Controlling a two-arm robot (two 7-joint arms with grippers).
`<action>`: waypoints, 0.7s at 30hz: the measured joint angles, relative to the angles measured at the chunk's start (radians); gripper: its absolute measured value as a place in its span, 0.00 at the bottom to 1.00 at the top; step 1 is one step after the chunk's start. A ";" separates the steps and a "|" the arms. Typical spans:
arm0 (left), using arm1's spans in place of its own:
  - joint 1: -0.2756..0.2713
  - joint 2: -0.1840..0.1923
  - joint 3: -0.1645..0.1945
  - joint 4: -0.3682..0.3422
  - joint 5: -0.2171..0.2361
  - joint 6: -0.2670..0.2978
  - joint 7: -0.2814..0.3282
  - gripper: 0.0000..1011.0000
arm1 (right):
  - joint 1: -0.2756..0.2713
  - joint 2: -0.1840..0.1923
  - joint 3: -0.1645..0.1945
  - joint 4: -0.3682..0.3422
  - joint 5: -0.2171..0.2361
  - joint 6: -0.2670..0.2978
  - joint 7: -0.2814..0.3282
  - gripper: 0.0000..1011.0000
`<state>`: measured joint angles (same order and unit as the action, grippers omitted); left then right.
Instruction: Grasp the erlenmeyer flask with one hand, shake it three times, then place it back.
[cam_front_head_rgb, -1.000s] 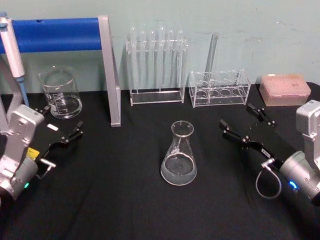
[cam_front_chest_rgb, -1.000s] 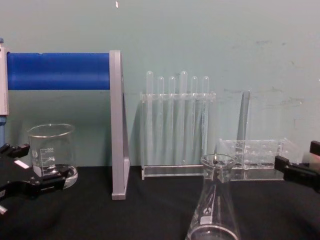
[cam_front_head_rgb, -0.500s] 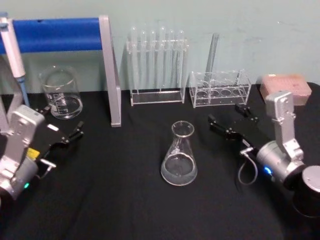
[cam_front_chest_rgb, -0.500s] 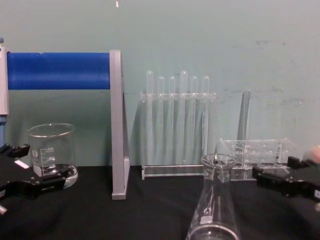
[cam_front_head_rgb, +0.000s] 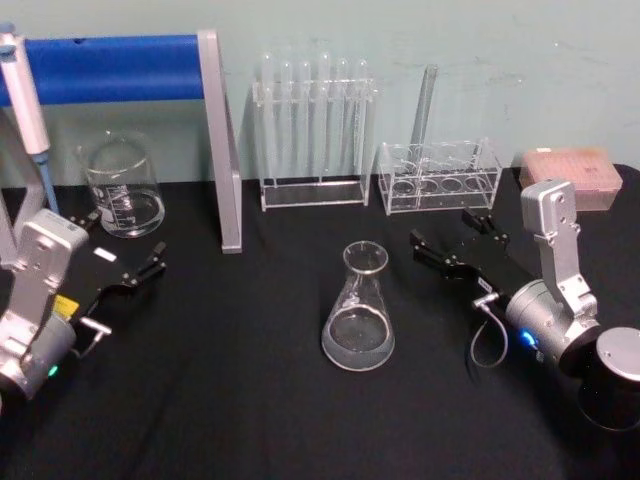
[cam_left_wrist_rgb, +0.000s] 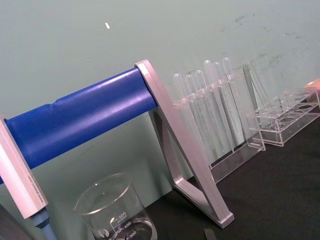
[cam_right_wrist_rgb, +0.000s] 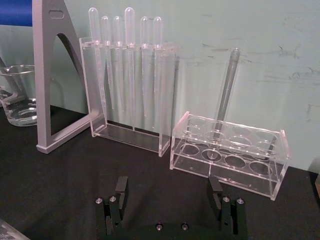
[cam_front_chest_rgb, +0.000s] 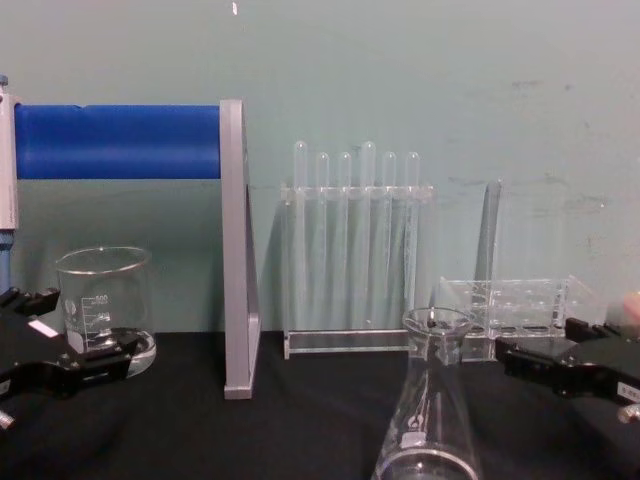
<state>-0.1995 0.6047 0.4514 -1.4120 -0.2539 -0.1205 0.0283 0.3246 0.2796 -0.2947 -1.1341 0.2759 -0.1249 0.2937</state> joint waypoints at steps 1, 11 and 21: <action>0.000 0.000 0.000 0.000 0.000 0.000 0.000 0.99 | 0.000 0.000 0.000 0.000 0.000 0.000 0.000 0.99; 0.000 0.000 0.000 0.000 0.000 0.000 0.000 0.99 | -0.002 0.002 -0.001 -0.003 0.000 -0.002 0.000 0.99; 0.000 0.000 0.000 0.000 0.000 0.000 0.000 0.99 | -0.003 0.003 -0.001 -0.004 0.000 -0.003 0.000 0.99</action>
<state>-0.1995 0.6047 0.4514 -1.4120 -0.2539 -0.1205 0.0283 0.3215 0.2825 -0.2956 -1.1383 0.2762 -0.1282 0.2934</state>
